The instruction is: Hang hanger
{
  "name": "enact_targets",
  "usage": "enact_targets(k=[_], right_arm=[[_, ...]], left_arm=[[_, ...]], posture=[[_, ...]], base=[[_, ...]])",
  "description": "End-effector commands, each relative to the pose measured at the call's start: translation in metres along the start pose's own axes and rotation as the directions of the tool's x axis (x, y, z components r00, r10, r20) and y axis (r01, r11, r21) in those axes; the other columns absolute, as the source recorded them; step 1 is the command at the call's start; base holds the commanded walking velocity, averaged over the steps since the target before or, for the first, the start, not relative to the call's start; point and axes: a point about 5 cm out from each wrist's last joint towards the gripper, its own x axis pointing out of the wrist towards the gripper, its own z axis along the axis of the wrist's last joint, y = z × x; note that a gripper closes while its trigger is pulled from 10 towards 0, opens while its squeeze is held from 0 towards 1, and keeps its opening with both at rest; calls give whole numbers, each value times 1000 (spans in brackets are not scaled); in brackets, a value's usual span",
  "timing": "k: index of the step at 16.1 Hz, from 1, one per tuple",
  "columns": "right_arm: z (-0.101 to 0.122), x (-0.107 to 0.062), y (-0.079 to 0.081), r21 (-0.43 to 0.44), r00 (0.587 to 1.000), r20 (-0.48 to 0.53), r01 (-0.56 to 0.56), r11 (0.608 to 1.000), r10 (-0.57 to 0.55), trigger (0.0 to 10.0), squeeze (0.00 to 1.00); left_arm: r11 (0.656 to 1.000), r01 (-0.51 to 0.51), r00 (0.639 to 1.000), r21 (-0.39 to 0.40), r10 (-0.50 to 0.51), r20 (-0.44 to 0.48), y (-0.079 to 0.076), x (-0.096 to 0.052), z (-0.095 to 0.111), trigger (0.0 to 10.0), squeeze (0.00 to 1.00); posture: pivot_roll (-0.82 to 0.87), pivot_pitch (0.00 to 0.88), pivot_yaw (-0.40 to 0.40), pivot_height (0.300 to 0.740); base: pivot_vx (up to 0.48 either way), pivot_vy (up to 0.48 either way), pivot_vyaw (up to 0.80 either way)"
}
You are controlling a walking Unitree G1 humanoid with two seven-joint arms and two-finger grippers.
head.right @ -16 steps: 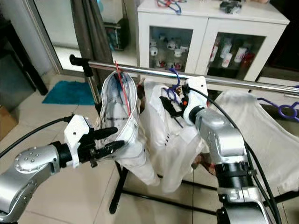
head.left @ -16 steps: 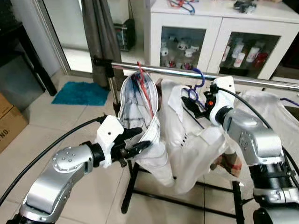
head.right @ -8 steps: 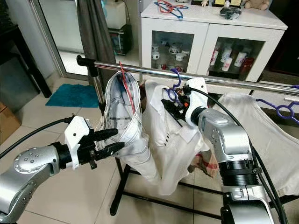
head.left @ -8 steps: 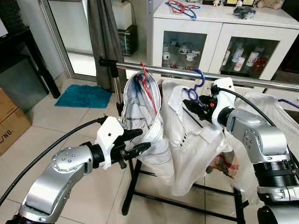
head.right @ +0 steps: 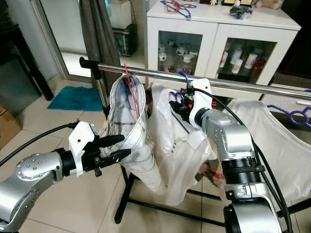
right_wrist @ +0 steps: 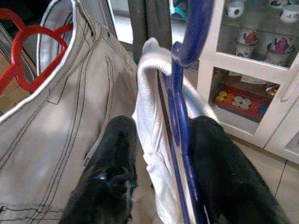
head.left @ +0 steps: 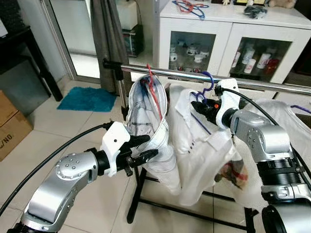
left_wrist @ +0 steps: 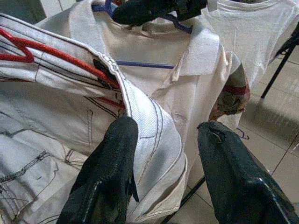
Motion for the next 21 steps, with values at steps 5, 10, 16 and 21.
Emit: enact_targets(k=[5,10,16,21], right_arm=[[5,6,3,-19,1000,6,-5,1000,5,0,0],[3,6,1,-22,1000,-2,-10,1000,10,0,0],[0,6,4,-21,1000,-5,-23,1000,23,0,0],[5,3,5,-21,999,17,-30,999,31,0,0]], left_arm=[[1000,12,1000,15,-12,4,2,3,1,10000,0],[1000,19,1000,23,-19,5,2,4,1,10000,0],[999,14,1000,39,-14,13,2,4,2,10000,0],[996,-66,992,58,59,113,12,6,16,10000,0]], posture=[[51,0,10,740],[51,0,12,740],[53,0,6,740],[53,0,3,740]], base=[[0,0,0],[0,0,0],[0,0,0],[0,0,0]])
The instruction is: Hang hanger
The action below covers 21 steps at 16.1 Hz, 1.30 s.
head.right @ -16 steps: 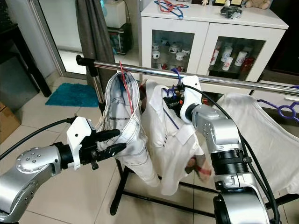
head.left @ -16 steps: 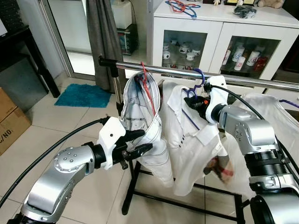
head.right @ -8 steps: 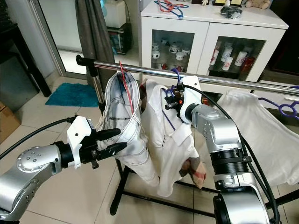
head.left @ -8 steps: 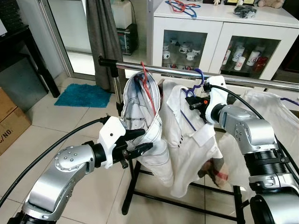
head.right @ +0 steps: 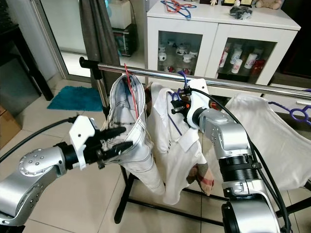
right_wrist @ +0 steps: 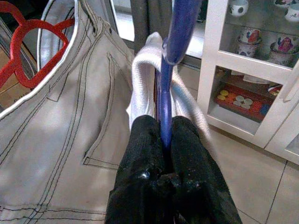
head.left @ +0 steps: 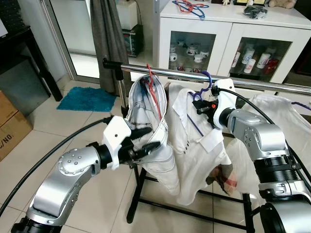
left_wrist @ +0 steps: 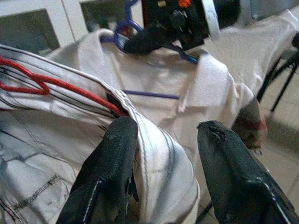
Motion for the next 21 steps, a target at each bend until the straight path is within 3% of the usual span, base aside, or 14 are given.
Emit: enact_targets(k=[1,2,8,11,15,17,21], right_arm=[[5,-3,3,-11,999,27,-17,1000,18,0,0],[8,-8,4,-12,999,45,-22,1000,23,0,0],[22,-25,8,-49,988,147,-27,998,34,0,0],[23,-38,13,-68,988,150,-36,997,46,0,0],[-4,-60,24,-57,993,107,-34,998,40,0,0],[-21,-73,28,5,990,134,30,1000,-30,0,0],[-35,-80,34,78,984,152,87,993,-98,0,0]], left_arm=[[999,-24,999,21,23,41,5,0,9,10000,0],[999,-37,993,-5,38,110,7,2,18,10000,0],[995,-95,994,-38,97,59,7,8,9,10000,0],[991,-130,989,-41,132,62,7,8,7,10000,0],[986,-159,986,-40,161,47,5,10,3,10000,0],[986,-162,986,-40,164,44,4,11,3,10000,0],[987,-151,987,-44,153,41,4,13,3,10000,0]], posture=[[52,0,5,740],[50,0,7,740],[48,0,11,740],[52,0,2,740],[50,0,-4,740],[38,0,-2,740],[29,0,0,740]], base=[[0,0,0],[0,0,0],[0,0,0],[0,0,0],[0,0,0],[0,0,0],[-122,0,0]])
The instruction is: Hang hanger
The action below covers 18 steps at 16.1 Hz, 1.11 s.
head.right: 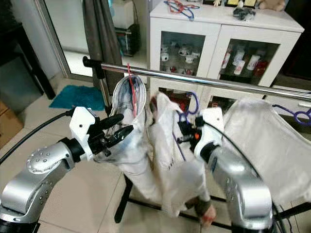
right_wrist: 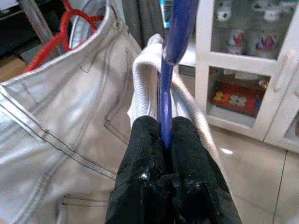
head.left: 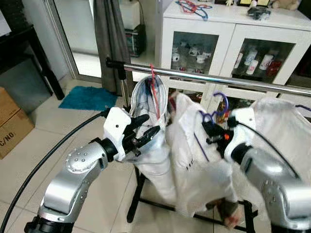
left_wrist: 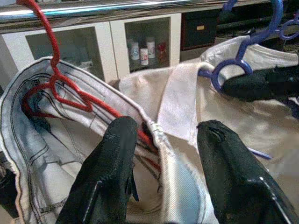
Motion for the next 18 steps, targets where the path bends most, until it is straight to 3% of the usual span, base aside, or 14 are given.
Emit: enact_targets(k=[1,18], right_arm=[[10,-5,-1,-6,997,68,23,1000,-23,0,0],[12,0,7,4,995,99,27,1000,-27,0,0]], left_arm=[[1000,2,1000,-1,-2,-16,0,1,-3,10000,0],[1000,-14,1000,-3,14,-18,3,2,-5,10000,0]], posture=[[29,0,0,740],[26,0,-17,740]], base=[[-251,0,0],[-271,0,0]])
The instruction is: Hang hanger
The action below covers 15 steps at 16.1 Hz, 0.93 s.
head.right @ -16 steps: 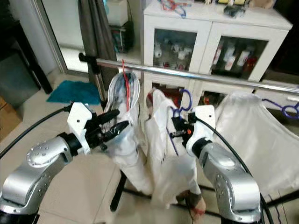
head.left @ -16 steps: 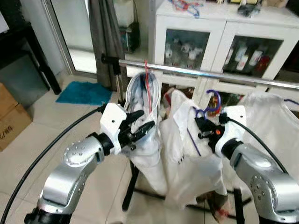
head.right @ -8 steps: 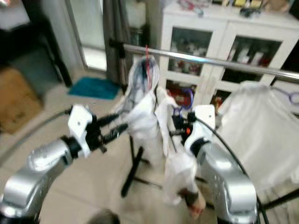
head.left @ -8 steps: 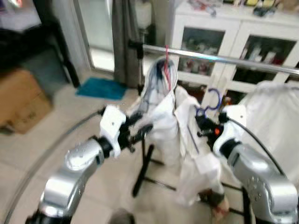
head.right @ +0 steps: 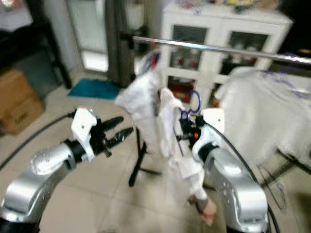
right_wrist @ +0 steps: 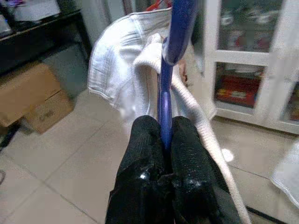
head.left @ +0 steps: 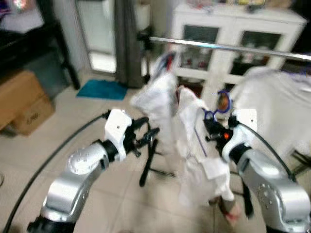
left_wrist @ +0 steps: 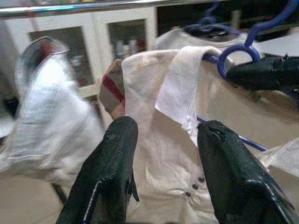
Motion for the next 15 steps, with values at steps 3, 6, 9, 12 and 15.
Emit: enact_targets(k=[3,6,9,12,15], right_arm=[[7,0,4,-12,999,27,-25,1000,25,0,0],[12,4,10,-19,997,45,-69,997,70,0,0],[20,9,27,-39,982,64,-176,984,179,0,0],[25,11,34,-53,969,69,-232,971,235,0,0],[30,11,40,-66,955,77,-283,957,288,0,0]], left_arm=[[1000,-3,1000,4,3,-16,1,0,-3,10000,0],[1000,11,1000,-9,-11,-6,4,7,-2,10000,20],[997,80,996,-21,-79,43,6,21,4,10000,1000],[994,101,994,-38,-99,38,10,32,1,10000,1000],[993,115,993,-33,-113,39,16,42,1,10000,1000]], posture=[[24,0,-14,740],[27,0,-18,740],[24,0,-17,740],[14,0,-15,740],[5,0,-7,740]], base=[[-81,0,0],[0,0,0],[0,0,0],[0,0,0],[0,0,0]])
